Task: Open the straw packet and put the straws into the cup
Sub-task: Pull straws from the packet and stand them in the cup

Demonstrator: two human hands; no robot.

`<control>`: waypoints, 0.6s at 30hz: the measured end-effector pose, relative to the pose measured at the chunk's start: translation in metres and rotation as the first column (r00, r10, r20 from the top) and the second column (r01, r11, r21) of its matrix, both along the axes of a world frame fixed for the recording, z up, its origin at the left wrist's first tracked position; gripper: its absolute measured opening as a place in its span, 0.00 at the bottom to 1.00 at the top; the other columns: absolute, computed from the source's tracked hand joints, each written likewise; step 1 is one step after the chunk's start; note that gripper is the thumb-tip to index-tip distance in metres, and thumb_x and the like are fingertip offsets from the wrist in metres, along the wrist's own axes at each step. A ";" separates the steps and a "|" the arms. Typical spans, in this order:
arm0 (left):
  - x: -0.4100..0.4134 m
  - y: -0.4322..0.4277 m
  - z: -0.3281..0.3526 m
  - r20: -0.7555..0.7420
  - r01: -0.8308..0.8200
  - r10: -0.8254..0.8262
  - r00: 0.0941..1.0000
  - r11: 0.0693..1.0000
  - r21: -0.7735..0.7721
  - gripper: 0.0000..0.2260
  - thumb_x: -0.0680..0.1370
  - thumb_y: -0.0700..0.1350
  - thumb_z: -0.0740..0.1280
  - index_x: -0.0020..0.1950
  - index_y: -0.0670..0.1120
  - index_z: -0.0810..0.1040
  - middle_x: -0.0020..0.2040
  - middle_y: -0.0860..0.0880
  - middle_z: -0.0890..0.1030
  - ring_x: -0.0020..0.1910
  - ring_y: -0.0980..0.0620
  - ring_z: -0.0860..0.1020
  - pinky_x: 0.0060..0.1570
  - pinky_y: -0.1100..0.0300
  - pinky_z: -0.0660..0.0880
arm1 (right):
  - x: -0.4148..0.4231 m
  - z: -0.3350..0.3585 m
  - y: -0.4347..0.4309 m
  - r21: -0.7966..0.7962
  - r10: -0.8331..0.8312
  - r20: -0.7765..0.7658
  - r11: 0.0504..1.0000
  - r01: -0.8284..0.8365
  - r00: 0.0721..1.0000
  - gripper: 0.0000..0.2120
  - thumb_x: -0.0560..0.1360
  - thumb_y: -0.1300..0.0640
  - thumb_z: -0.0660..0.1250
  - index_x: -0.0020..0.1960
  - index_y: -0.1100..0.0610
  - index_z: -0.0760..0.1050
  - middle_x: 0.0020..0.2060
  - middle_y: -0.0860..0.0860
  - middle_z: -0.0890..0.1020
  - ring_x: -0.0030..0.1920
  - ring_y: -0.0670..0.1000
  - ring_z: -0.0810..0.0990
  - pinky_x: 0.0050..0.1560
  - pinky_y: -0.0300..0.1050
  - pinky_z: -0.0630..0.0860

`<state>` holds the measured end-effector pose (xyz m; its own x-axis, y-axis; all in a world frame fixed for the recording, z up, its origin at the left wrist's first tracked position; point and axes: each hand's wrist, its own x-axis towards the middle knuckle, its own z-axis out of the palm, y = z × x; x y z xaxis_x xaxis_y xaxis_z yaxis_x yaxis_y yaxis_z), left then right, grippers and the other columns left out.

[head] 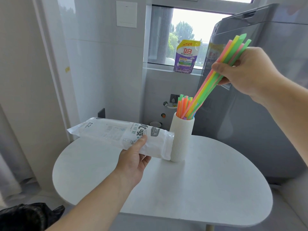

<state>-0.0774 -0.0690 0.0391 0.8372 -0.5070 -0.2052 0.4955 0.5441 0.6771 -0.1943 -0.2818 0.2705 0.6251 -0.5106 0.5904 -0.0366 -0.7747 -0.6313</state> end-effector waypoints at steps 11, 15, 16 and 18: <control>-0.001 -0.001 0.000 -0.005 0.002 -0.002 1.000 1.000 -0.004 0.11 0.76 0.40 0.76 0.57 0.50 0.83 0.46 0.52 0.90 0.40 0.55 0.88 0.33 0.62 0.82 | 0.007 -0.002 -0.002 0.052 0.046 -0.027 0.998 -0.044 0.999 0.04 0.77 0.54 0.72 0.51 0.52 0.80 0.43 0.44 0.84 0.33 0.40 0.85 0.30 0.29 0.77; 0.000 -0.001 0.000 -0.009 0.001 -0.001 1.000 1.000 -0.004 0.11 0.75 0.40 0.76 0.56 0.49 0.83 0.46 0.51 0.90 0.40 0.54 0.88 0.33 0.61 0.82 | 0.004 -0.002 0.000 0.014 0.053 -0.033 0.999 -0.052 0.998 0.02 0.77 0.53 0.72 0.48 0.50 0.79 0.41 0.42 0.82 0.32 0.37 0.84 0.28 0.27 0.75; 0.000 -0.002 0.000 -0.010 0.001 -0.001 1.000 1.000 -0.004 0.11 0.75 0.40 0.76 0.56 0.49 0.83 0.46 0.52 0.90 0.40 0.54 0.88 0.33 0.62 0.82 | 0.003 -0.002 0.001 0.002 0.060 -0.035 0.998 -0.060 0.998 0.03 0.77 0.53 0.72 0.46 0.48 0.79 0.40 0.41 0.82 0.31 0.37 0.84 0.27 0.27 0.74; 0.000 -0.001 0.000 -0.013 0.000 -0.001 1.000 1.000 -0.005 0.11 0.76 0.40 0.76 0.56 0.49 0.83 0.45 0.52 0.90 0.39 0.55 0.88 0.32 0.62 0.82 | 0.004 -0.006 0.004 -0.031 0.066 -0.042 0.997 -0.067 0.997 0.08 0.77 0.54 0.72 0.41 0.44 0.78 0.38 0.40 0.83 0.30 0.38 0.84 0.27 0.26 0.74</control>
<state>-0.0774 -0.0705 0.0390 0.8343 -0.5084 -0.2134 0.5042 0.5470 0.6682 -0.1907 -0.2774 0.2650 0.6810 -0.4483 0.5790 -0.0099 -0.7963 -0.6049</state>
